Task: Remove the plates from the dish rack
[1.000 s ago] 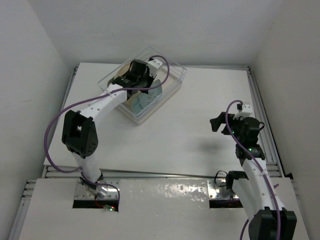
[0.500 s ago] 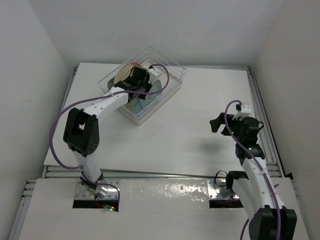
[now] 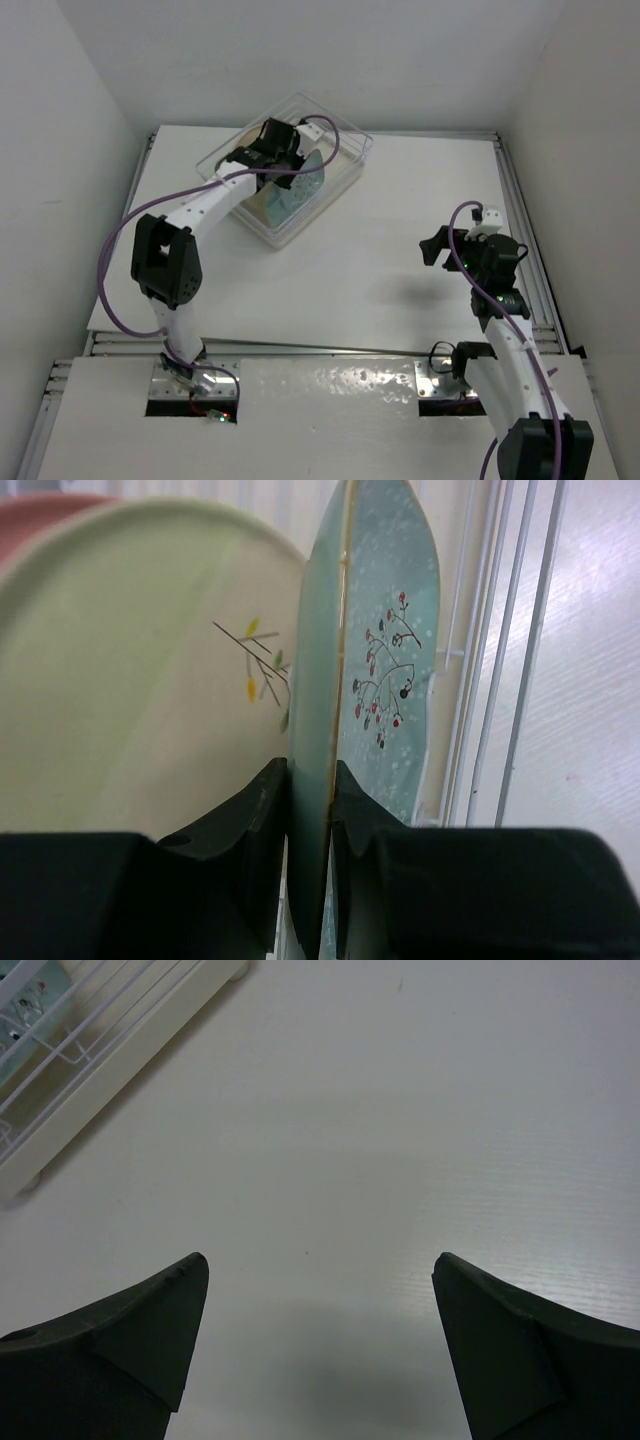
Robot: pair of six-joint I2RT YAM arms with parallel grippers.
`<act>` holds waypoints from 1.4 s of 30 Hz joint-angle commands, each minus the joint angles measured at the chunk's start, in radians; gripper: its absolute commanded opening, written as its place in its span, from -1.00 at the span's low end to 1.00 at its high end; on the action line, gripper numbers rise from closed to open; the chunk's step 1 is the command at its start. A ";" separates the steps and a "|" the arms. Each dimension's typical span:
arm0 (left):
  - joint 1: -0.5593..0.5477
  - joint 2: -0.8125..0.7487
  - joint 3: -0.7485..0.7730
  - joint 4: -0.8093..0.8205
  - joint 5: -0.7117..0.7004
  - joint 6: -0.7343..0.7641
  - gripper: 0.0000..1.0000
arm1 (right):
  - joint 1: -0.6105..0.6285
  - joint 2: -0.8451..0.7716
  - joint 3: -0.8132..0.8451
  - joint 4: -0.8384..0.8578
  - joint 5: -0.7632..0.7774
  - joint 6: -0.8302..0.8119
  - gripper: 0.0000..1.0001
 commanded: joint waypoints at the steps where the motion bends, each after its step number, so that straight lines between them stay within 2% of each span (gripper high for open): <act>1: -0.002 -0.052 0.131 0.052 0.010 -0.031 -1.00 | 0.002 -0.009 0.033 0.013 0.000 0.000 0.83; 17: -0.002 -0.064 0.260 0.007 0.007 -0.036 -1.00 | 0.001 -0.003 0.027 0.038 -0.007 0.017 0.82; 26: -0.002 -0.069 0.278 0.007 0.002 -0.034 -1.00 | 0.001 0.007 0.027 0.039 -0.009 0.024 0.82; 31: -0.002 -0.072 0.344 -0.034 0.113 -0.057 -1.00 | 0.002 -0.003 0.040 0.027 -0.006 0.028 0.83; 36: -0.003 -0.081 0.337 -0.062 0.352 -0.082 -1.00 | 0.002 0.005 0.063 0.036 -0.021 0.063 0.86; 42: -0.022 -0.073 0.257 -0.068 0.434 -0.065 -1.00 | 0.001 0.045 0.159 -0.050 -0.050 0.051 0.92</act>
